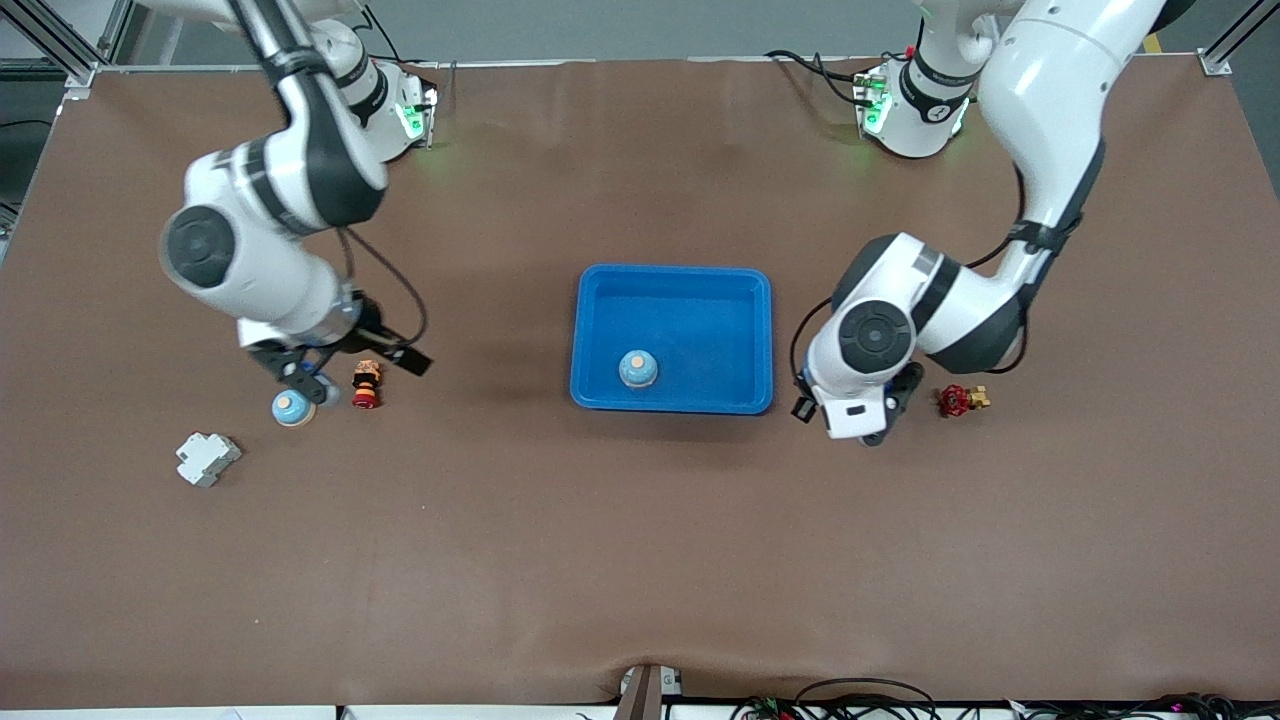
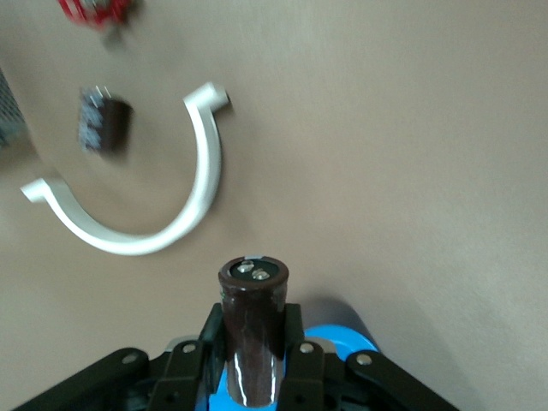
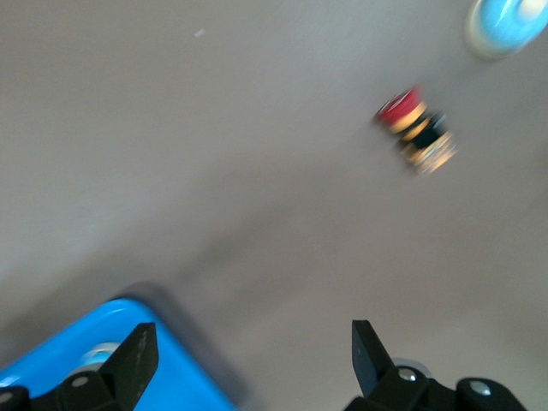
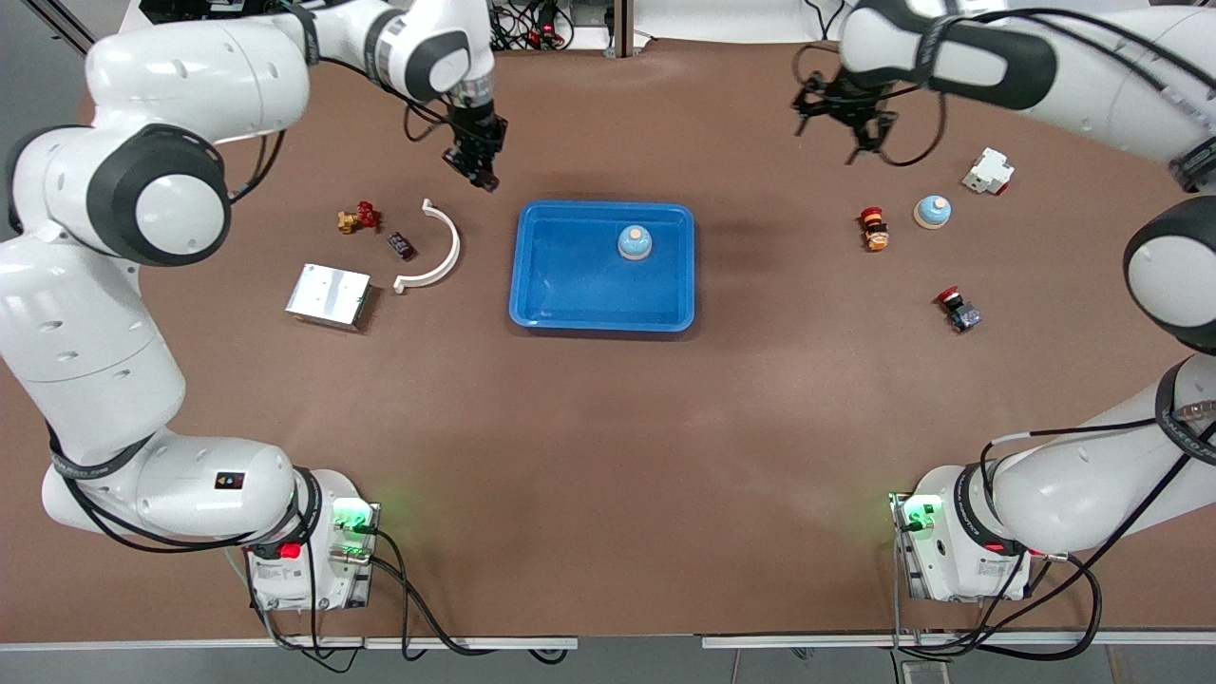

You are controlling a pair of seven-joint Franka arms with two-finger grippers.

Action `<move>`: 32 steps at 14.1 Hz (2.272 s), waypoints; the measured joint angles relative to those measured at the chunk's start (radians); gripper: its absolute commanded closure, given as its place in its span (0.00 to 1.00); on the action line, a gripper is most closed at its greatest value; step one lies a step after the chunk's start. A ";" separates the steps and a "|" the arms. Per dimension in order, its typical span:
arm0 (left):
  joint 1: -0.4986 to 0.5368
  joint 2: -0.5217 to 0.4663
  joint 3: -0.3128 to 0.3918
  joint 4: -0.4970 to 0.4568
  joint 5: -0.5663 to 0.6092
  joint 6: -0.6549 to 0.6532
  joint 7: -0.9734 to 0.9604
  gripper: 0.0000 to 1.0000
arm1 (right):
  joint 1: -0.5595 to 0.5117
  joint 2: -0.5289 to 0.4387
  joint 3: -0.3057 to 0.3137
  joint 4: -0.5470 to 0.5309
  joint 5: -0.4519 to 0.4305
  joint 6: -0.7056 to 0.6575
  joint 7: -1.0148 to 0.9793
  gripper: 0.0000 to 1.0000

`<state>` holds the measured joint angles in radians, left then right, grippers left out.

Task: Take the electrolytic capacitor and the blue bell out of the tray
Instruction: 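Carry the capacitor toward the valve while the right gripper reaches the bell, then lower the capacitor by the valve while the right gripper grasps the bell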

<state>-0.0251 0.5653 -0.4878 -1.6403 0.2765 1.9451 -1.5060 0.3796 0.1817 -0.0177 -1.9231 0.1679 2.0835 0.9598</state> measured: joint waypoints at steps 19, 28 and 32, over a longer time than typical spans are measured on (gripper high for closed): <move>0.318 -0.018 0.008 -0.050 0.073 -0.070 0.628 1.00 | 0.392 0.525 -0.008 0.421 -0.124 0.138 0.705 0.00; 0.386 0.011 0.010 -0.086 0.094 -0.015 0.711 1.00 | 0.423 0.580 -0.010 0.422 -0.185 0.177 0.777 0.00; 0.424 0.012 0.010 -0.151 0.096 0.077 0.769 1.00 | 0.428 0.597 -0.010 0.422 -0.186 0.211 0.793 0.00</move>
<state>0.3993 0.5776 -0.4775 -1.7917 0.3725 2.0225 -0.7371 0.8081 0.7787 -0.0278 -1.5010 -0.0178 2.2941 1.7532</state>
